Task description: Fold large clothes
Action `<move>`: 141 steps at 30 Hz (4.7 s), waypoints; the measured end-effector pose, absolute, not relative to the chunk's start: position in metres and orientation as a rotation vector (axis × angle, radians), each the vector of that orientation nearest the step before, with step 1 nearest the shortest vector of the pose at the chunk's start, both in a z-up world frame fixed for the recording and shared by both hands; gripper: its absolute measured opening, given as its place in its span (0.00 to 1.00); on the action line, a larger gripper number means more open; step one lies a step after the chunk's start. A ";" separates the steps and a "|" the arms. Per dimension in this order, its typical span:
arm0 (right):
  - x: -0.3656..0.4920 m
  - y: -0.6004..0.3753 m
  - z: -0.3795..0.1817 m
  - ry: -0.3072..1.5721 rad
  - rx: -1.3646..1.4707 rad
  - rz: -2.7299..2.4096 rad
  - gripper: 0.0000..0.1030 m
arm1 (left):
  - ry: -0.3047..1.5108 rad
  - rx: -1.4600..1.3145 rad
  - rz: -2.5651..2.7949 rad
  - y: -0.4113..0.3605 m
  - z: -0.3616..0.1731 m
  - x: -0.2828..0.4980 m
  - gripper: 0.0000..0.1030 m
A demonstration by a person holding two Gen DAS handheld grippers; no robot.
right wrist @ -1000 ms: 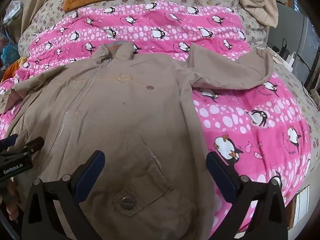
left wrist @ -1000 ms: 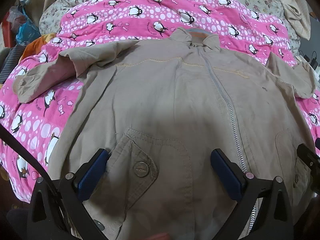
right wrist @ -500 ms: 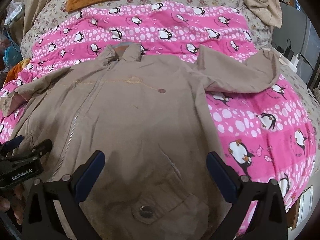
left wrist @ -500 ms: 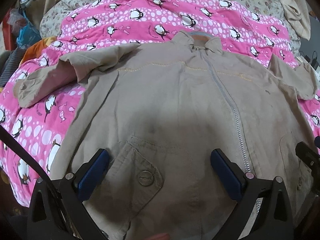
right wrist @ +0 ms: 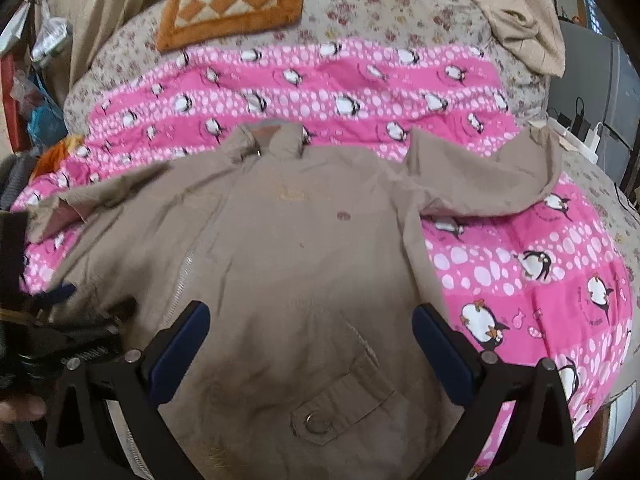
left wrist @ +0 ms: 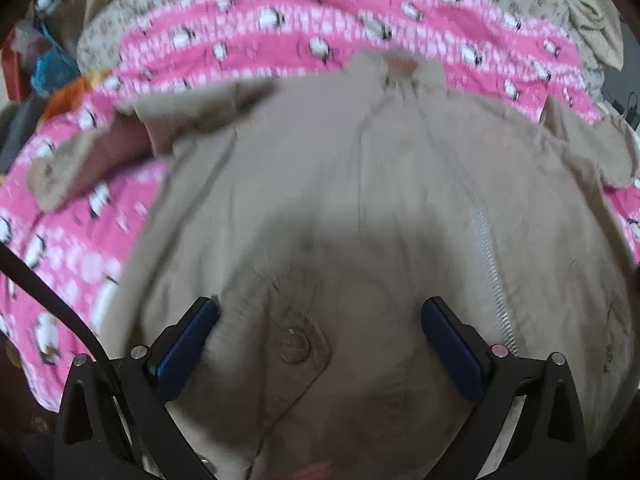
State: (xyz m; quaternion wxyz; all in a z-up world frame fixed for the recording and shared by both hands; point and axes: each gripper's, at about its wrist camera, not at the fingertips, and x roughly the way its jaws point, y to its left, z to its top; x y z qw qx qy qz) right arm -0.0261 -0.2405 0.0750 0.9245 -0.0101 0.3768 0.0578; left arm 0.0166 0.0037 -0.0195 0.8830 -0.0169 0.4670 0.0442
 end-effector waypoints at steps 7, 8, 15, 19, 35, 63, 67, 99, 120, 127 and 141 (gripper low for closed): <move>-0.027 -0.243 0.075 0.775 -0.012 0.121 1.00 | 0.966 -0.073 0.074 0.009 -0.024 0.014 0.87; -0.027 -0.243 0.076 0.768 -0.011 0.123 1.00 | 0.967 -0.071 0.073 0.009 -0.023 0.015 0.87; -0.031 -0.246 0.075 0.720 0.021 0.092 1.00 | 0.958 -0.064 0.068 0.008 -0.022 0.012 0.87; -0.024 -0.249 0.067 0.796 0.055 0.111 1.00 | 0.951 -0.047 0.076 0.005 -0.022 0.012 0.87; -0.019 -0.244 0.058 0.859 -0.041 0.055 0.98 | 0.900 -0.040 0.087 0.003 -0.024 0.008 0.87; -0.018 -0.250 0.069 0.795 -0.009 0.021 0.98 | 0.772 -0.092 0.036 0.017 0.026 0.023 0.83; -0.019 -0.248 0.069 0.798 -0.026 0.032 0.98 | 0.784 -0.133 0.056 0.046 0.035 0.028 0.83; -0.018 -0.263 0.056 0.871 -0.004 0.051 0.98 | 0.481 -0.330 0.710 0.396 0.139 0.037 0.00; -0.034 -0.338 0.061 0.868 0.059 -0.111 0.98 | 0.724 -0.177 -0.244 -0.104 0.076 0.144 0.00; -0.034 -0.349 0.058 0.882 0.088 -0.133 0.98 | 0.932 -0.111 -0.428 -0.144 0.024 0.140 0.25; 0.005 -0.291 0.090 0.740 0.015 -0.007 0.98 | 0.798 -0.135 -0.107 0.050 0.070 0.129 0.27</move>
